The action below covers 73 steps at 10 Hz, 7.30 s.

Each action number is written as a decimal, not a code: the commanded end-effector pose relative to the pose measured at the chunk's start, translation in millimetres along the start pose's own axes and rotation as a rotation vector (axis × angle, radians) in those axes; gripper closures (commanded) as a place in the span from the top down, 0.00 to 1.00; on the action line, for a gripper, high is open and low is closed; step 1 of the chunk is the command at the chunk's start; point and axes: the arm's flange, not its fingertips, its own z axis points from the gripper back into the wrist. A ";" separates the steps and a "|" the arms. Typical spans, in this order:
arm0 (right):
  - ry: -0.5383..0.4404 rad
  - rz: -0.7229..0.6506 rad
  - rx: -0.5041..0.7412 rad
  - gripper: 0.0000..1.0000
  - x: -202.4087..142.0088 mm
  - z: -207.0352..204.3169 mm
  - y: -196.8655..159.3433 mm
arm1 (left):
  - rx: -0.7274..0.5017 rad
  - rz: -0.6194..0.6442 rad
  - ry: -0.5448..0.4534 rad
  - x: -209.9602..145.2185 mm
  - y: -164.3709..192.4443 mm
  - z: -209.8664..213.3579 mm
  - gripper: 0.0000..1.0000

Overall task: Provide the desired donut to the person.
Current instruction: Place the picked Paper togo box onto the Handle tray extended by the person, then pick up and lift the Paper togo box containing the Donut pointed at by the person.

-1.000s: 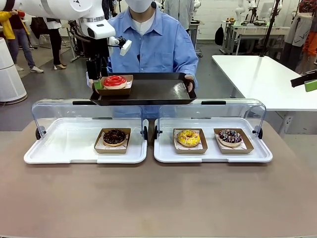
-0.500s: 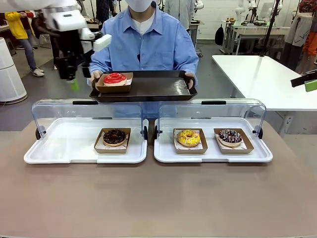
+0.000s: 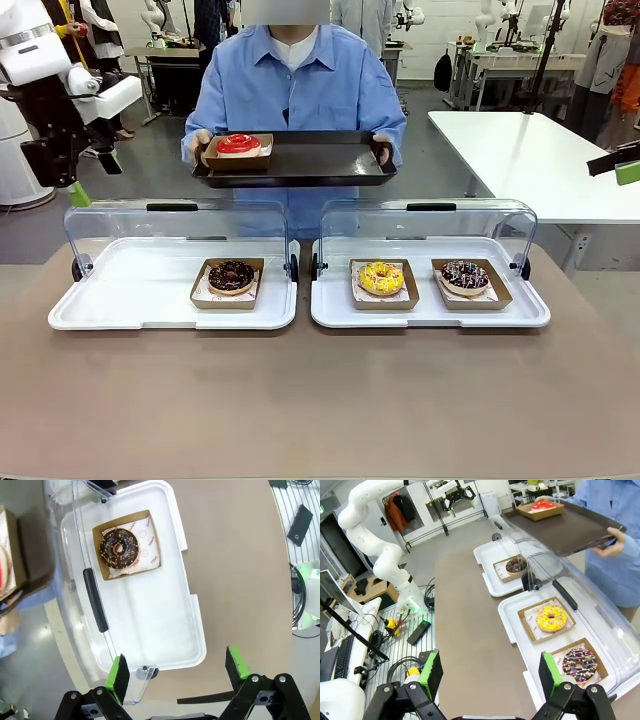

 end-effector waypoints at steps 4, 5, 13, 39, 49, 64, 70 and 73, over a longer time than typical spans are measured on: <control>-0.009 0.008 0.006 1.00 1.4 -0.8 0.6 | 0.000 0.000 0.000 0.0 0.0 0.0 1.00; -0.009 0.008 0.006 1.00 1.4 -0.8 0.6 | 0.000 0.000 0.000 0.0 0.0 0.0 1.00; -0.009 0.008 0.006 1.00 1.4 -0.8 0.6 | -0.029 0.057 -0.705 -148.0 0.3 5.0 1.00; -0.009 0.008 0.006 1.00 1.4 -0.8 0.6 | 0.030 0.171 -1.104 -265.2 2.2 -67.1 1.00; -0.009 0.008 0.006 1.00 1.4 -0.8 0.6 | 0.030 0.171 -1.104 -265.2 2.2 -67.1 1.00; 0.802 0.313 -0.091 1.00 -50.2 -128.5 -4.6 | 0.030 0.171 -1.104 -265.2 2.2 -67.1 1.00; 0.817 0.286 -0.048 1.00 -57.2 -163.9 -29.2 | 0.030 0.171 -1.104 -265.2 2.2 -67.1 1.00; 0.842 0.308 -0.043 1.00 -60.1 -168.6 -18.9 | 0.030 0.171 -1.104 -265.2 2.2 -67.1 1.00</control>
